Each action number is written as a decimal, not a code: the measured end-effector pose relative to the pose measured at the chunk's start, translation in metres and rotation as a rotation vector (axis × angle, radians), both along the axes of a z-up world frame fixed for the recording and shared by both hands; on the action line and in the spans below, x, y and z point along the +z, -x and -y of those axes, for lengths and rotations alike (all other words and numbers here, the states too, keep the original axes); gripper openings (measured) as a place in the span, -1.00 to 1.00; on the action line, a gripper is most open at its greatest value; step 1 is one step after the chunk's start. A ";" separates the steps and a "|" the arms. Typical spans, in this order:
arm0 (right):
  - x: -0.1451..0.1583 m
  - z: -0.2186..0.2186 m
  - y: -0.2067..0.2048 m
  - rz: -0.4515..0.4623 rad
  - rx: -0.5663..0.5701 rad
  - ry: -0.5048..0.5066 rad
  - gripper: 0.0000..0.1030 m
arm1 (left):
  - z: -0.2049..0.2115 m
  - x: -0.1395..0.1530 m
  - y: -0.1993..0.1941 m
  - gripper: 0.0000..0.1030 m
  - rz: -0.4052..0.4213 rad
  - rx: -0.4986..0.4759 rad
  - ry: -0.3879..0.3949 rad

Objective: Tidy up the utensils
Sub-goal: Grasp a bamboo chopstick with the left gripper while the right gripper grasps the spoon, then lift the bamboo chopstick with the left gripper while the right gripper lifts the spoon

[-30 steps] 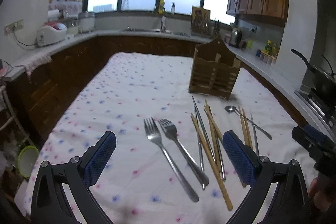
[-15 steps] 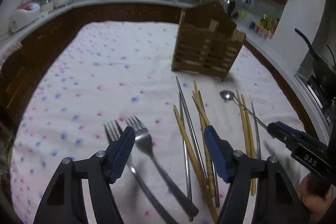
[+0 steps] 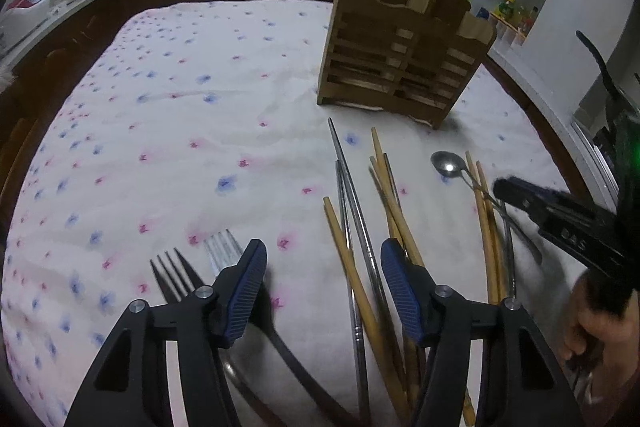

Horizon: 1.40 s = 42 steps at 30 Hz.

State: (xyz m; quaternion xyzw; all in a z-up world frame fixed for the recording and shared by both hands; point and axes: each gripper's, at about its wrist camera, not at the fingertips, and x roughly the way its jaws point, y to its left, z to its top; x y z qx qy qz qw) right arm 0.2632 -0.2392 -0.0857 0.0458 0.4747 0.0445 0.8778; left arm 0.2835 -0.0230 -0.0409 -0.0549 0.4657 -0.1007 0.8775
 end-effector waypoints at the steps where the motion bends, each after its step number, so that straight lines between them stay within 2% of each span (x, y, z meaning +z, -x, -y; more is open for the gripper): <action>1: -0.002 -0.003 -0.006 -0.006 0.024 0.004 -0.53 | 0.002 -0.003 -0.004 0.07 -0.010 -0.003 -0.004; 5: -0.016 -0.009 -0.022 -0.048 0.070 0.040 -0.53 | 0.008 -0.011 -0.016 0.02 -0.040 -0.013 -0.019; 7: -0.016 -0.010 -0.024 -0.042 0.086 0.048 -0.54 | 0.012 -0.016 -0.023 0.00 -0.053 -0.022 -0.031; 9: -0.015 -0.009 -0.026 -0.043 0.091 0.033 -0.81 | 0.016 -0.021 -0.030 -0.15 -0.071 -0.026 -0.046; 12: -0.014 -0.004 -0.025 -0.043 0.089 -0.026 -0.92 | 0.020 -0.022 -0.038 -0.41 -0.067 -0.031 -0.056; 13: -0.013 -0.004 -0.023 -0.035 0.086 -0.037 -0.92 | 0.021 -0.023 -0.040 -0.66 -0.068 -0.039 -0.050; 14: -0.011 -0.003 -0.020 -0.026 0.082 -0.051 -0.92 | 0.021 -0.024 -0.040 -0.81 -0.073 -0.045 -0.045; 20: 0.001 0.001 -0.007 -0.001 0.058 -0.137 -0.93 | 0.018 -0.021 -0.033 -0.87 -0.055 -0.063 -0.025; 26: 0.012 0.002 0.013 0.014 0.019 -0.250 -0.92 | -0.001 -0.003 -0.010 -0.91 -0.020 -0.037 0.032; 36: 0.038 -0.021 0.044 0.074 -0.018 -0.246 -0.92 | -0.029 0.045 0.042 -0.94 0.107 -0.041 0.076; 42: 0.055 -0.021 0.053 0.123 -0.027 -0.251 -0.93 | -0.048 0.069 0.067 -0.94 0.149 -0.026 0.110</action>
